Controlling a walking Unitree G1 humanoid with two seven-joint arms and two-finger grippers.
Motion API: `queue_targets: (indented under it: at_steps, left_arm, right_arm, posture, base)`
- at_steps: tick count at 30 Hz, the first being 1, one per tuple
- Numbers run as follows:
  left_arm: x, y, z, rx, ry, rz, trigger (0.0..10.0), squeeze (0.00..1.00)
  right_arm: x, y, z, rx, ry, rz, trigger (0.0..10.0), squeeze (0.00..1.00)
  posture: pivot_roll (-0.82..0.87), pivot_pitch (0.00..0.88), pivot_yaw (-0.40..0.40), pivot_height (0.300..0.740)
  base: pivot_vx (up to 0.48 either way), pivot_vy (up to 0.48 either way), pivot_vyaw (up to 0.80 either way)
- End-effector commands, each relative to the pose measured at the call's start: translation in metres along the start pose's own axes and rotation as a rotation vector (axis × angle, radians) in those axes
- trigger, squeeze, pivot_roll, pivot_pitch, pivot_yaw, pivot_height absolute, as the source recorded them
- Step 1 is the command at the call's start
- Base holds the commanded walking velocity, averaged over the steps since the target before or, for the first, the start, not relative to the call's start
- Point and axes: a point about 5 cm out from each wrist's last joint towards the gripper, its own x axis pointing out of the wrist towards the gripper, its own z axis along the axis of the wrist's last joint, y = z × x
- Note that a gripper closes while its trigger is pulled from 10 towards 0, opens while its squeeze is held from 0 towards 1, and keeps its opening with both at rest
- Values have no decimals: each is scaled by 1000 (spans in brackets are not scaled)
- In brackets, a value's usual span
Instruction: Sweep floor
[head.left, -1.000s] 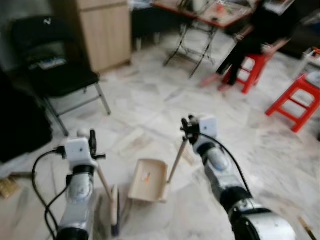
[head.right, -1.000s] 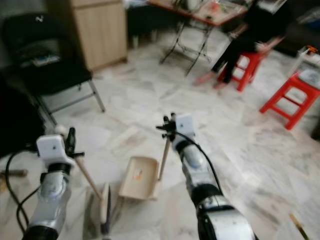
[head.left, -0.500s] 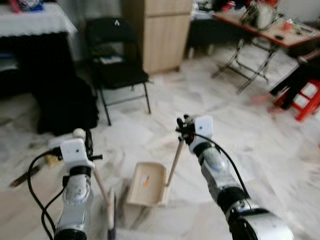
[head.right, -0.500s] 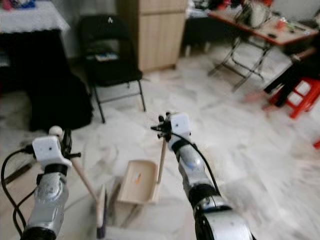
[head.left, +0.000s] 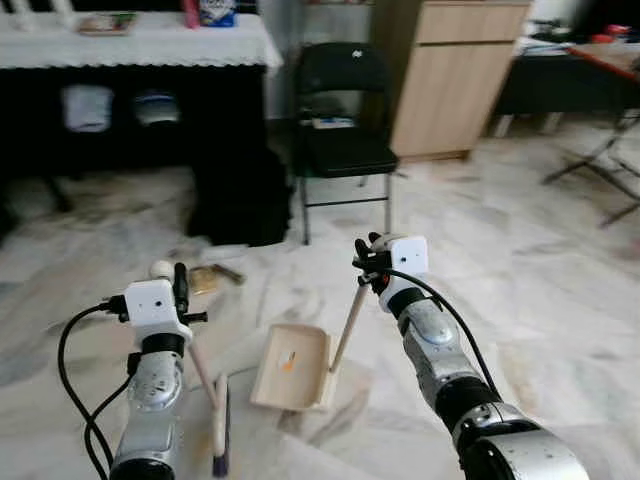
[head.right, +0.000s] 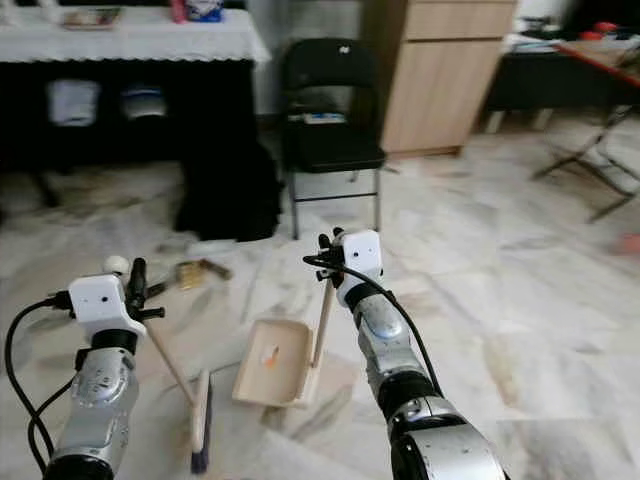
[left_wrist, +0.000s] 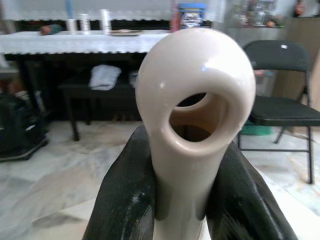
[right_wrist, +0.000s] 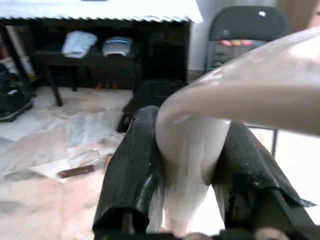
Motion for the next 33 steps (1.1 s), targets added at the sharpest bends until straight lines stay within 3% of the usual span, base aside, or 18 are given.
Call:
queue_targets:
  at_steps: [1, 26, 33]
  left_arm:
    - [5, -2, 9, -1, -38, -6, 10000, 0]
    - [5, 2, 6, 30, -17, 20, 10000, 0]
    - [5, 0, 8, 12, -19, -5, 10000, 0]
  right_arm:
    - [6, -1, 15, -17, -63, 3, 10000, 0]
    - [5, -1, 13, -1, -56, 0, 10000, 0]
    - [6, 1, 13, 22, -54, 4, 10000, 0]
  posture:
    - [50, 0, -88, 740]
    - [53, 0, -86, 740]
    - [53, 0, -85, 740]
  base:
    - [0, 0, 800]
    - [0, 0, 800]
    - [0, 0, 0]
